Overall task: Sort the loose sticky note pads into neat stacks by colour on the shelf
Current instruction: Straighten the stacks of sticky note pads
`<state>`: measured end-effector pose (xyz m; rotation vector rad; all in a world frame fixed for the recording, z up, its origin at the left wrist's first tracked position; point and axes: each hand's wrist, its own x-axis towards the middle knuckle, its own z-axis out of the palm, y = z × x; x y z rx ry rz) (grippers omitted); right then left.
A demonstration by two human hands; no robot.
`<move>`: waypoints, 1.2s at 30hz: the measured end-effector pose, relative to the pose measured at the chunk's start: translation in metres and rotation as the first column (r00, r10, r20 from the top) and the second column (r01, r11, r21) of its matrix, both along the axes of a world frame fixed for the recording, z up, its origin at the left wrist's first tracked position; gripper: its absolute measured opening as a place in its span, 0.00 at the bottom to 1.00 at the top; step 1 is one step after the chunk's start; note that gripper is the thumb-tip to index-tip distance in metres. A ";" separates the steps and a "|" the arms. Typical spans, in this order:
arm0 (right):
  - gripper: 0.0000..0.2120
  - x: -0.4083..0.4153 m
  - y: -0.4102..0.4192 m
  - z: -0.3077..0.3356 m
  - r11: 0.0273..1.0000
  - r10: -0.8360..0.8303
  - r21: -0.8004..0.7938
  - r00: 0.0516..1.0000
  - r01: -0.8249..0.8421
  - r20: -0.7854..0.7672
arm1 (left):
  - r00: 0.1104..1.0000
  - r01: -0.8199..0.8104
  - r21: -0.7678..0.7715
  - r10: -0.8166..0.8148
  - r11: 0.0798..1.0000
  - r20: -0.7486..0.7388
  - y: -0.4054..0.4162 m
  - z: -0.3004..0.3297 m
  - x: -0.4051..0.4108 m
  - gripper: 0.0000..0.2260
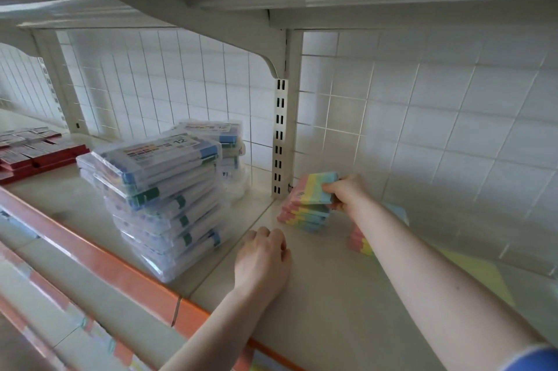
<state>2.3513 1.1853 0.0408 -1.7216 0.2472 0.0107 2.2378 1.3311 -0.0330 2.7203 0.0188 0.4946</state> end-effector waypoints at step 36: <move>0.14 -0.057 -0.074 -0.011 0.338 0.263 -0.887 0.874 0.314 0.409 | 0.999 -0.008 -0.084 0.011 0.996 0.044 0.000 0.002 -0.004 0.09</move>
